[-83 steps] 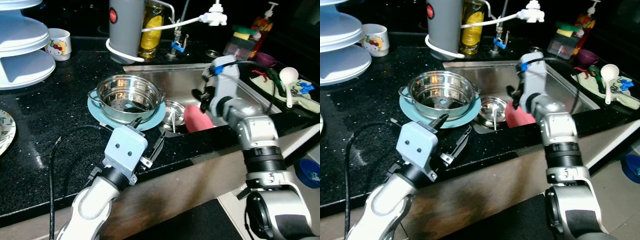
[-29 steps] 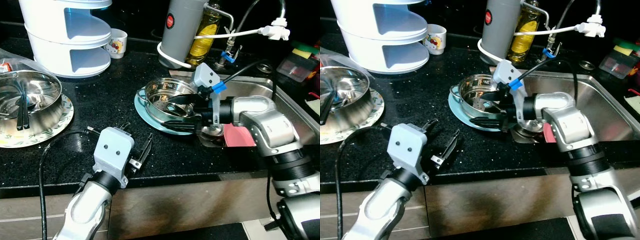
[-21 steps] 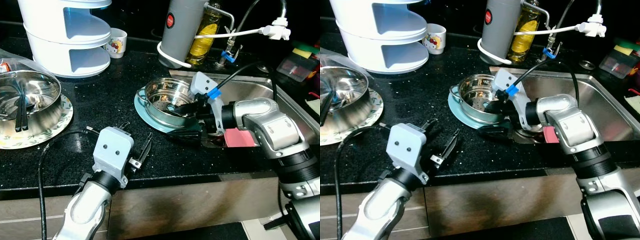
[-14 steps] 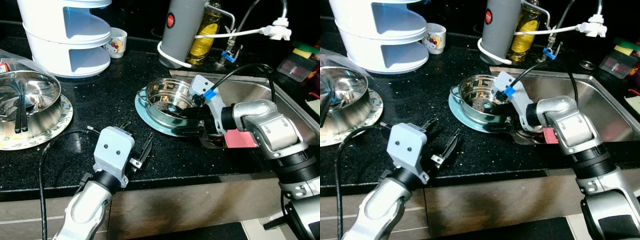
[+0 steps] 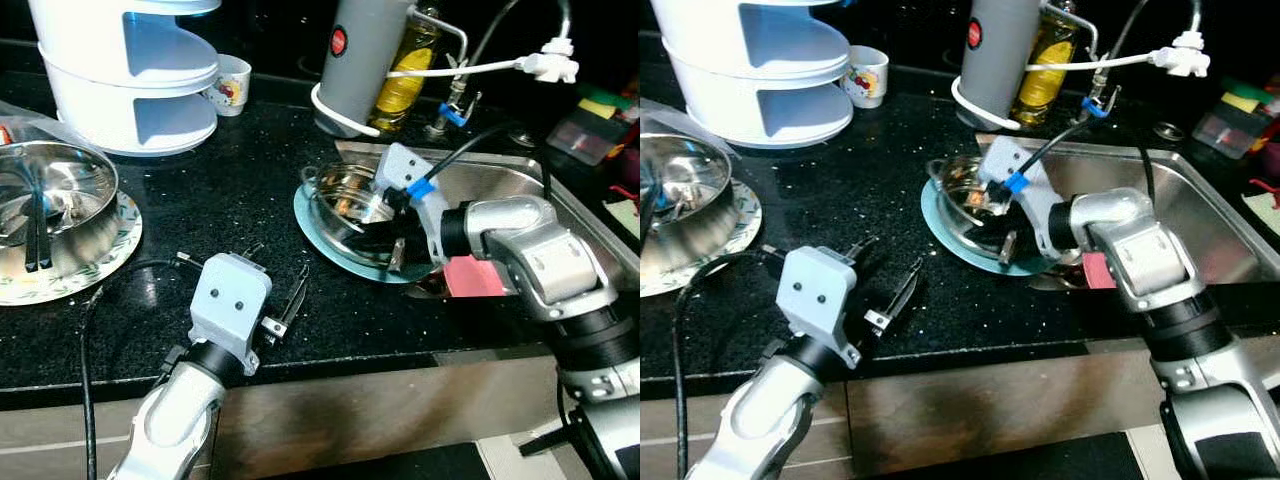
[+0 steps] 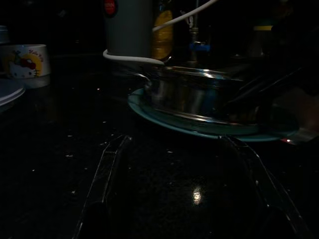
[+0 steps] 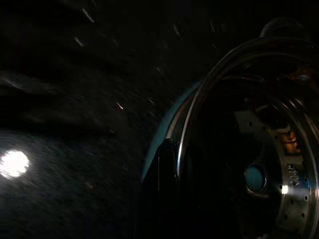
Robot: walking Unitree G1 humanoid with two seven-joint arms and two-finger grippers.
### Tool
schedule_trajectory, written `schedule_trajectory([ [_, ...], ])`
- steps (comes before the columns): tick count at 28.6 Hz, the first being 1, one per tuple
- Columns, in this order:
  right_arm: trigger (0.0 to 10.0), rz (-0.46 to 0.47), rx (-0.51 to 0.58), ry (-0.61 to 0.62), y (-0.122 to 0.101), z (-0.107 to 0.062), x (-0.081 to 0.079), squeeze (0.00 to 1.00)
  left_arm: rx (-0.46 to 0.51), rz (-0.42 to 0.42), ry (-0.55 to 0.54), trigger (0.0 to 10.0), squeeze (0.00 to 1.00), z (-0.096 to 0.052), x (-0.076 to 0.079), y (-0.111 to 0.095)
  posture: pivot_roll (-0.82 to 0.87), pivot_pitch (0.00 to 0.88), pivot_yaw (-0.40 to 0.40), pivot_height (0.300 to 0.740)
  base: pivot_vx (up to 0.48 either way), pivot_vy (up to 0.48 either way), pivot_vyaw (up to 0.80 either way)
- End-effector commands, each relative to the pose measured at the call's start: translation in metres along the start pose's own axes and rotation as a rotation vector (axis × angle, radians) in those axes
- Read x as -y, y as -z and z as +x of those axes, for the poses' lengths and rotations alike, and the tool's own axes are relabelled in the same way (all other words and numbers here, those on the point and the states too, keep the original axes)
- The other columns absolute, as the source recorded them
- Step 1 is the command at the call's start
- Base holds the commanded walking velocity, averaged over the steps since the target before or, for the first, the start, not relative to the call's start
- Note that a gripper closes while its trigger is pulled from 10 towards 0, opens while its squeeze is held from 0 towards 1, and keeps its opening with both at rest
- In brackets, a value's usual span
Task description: Kitchen organization
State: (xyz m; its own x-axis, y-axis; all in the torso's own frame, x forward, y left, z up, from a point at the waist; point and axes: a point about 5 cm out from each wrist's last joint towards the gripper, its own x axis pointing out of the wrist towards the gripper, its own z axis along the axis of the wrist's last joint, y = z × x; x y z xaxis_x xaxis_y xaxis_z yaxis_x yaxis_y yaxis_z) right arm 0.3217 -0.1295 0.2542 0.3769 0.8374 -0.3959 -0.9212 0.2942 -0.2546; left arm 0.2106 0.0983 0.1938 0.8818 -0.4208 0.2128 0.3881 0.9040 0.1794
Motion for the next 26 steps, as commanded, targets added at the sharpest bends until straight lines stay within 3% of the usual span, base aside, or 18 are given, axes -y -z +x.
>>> schedule_trajectory([
  [1,0.0,-0.002,0.076,-0.056,-0.008,0.000,-0.007,0.00,-0.005,-0.007,0.022,10.0,0.00,0.002,0.005,0.002,0.12,0.017,-0.217,0.740,0.000,0.000,0.00],
  [5,0.0,0.002,0.131,-0.091,-0.016,0.000,-0.012,0.00,-0.006,-0.002,0.028,10.0,0.00,0.002,0.005,0.002,0.12,0.016,-0.214,0.740,0.000,0.000,0.00],
  [20,0.0,0.052,0.138,-0.173,-0.010,0.005,-0.024,0.00,-0.006,0.006,0.035,10.0,0.00,0.002,0.005,0.001,0.12,0.017,-0.209,0.740,0.000,0.000,0.00],
  [26,0.0,0.076,0.237,-0.284,-0.021,0.001,-0.037,0.00,-0.005,0.007,0.036,10.0,0.00,0.002,0.005,0.001,0.12,0.016,-0.210,0.740,0.000,0.000,0.00],
])
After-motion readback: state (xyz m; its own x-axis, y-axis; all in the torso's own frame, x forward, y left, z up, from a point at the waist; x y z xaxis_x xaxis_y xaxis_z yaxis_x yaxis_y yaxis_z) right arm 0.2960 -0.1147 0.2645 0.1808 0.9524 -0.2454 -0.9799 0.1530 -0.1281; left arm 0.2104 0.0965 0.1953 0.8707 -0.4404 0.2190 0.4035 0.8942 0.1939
